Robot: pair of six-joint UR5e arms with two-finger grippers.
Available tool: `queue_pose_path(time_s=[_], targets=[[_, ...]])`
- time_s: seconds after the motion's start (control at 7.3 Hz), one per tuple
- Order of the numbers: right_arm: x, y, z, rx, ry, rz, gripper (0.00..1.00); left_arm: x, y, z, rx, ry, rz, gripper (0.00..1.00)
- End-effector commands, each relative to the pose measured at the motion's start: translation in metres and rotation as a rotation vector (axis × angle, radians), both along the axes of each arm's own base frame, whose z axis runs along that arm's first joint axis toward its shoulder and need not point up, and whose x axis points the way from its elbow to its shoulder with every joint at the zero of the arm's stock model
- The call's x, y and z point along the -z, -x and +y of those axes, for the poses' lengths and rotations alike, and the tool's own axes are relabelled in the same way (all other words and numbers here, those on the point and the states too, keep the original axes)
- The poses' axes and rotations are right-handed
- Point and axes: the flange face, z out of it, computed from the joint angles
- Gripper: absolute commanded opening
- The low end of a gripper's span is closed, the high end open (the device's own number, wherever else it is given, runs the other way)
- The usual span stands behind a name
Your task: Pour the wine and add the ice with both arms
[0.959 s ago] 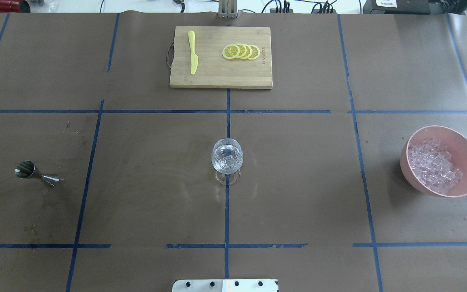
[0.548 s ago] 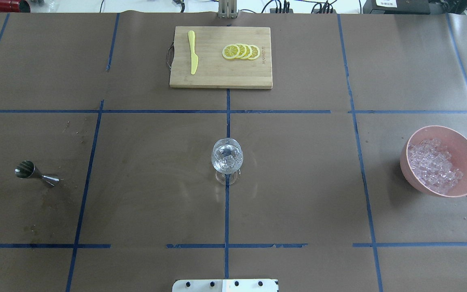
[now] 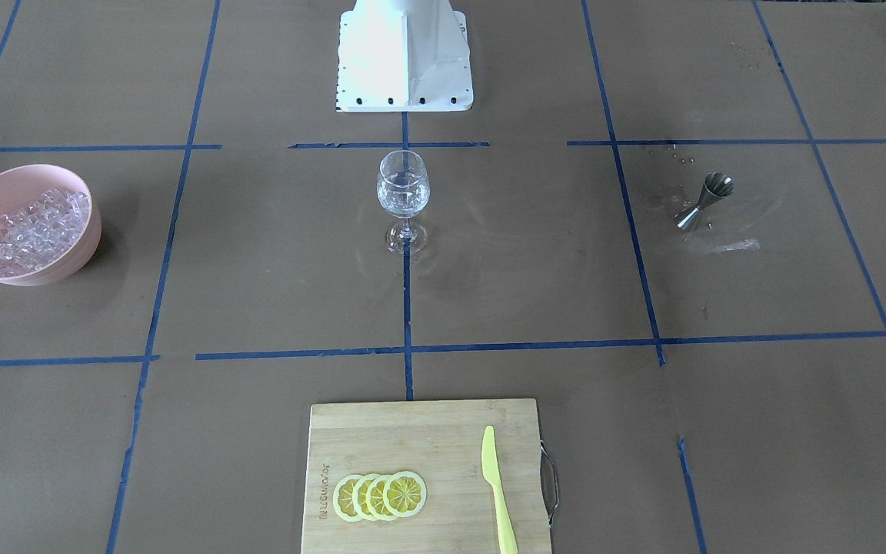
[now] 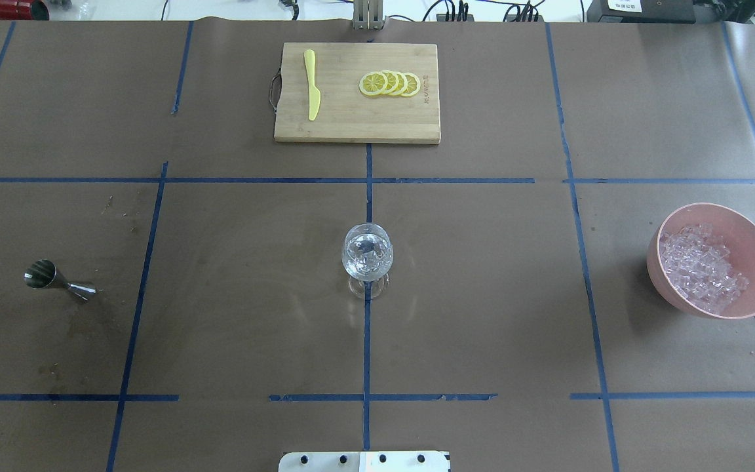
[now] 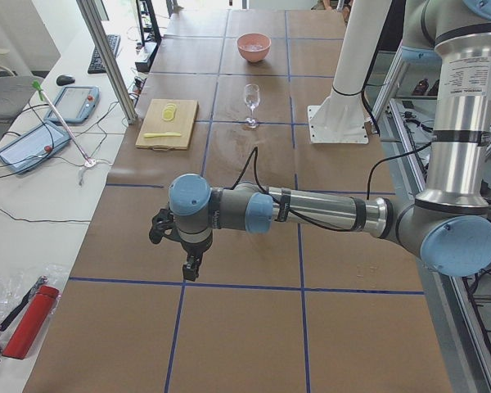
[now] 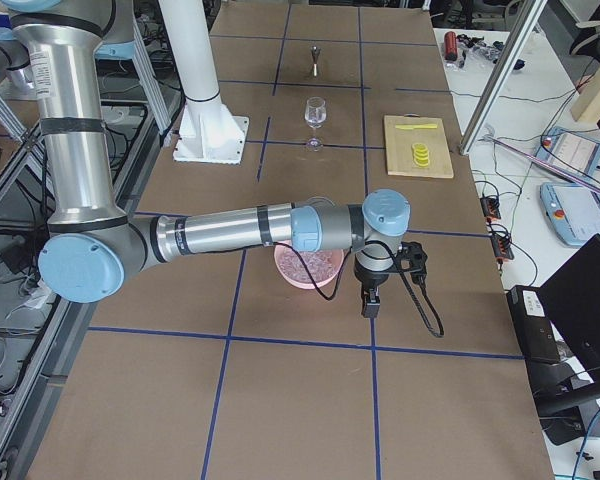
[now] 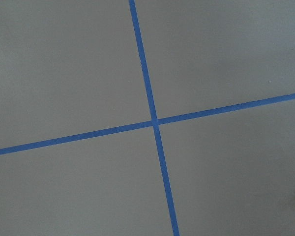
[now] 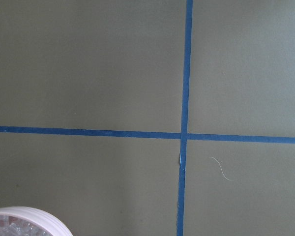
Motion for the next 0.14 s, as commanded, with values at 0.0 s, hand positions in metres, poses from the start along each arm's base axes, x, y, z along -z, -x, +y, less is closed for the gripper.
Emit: queue_pose_path(time_s=[0.0], targets=[[-0.0028, -0.0002, 0.0020, -0.002, 0.009, 0.002, 1.00, 0.0006, 0.0003, 0.0004, 0.000, 0.021, -0.002, 1.00]])
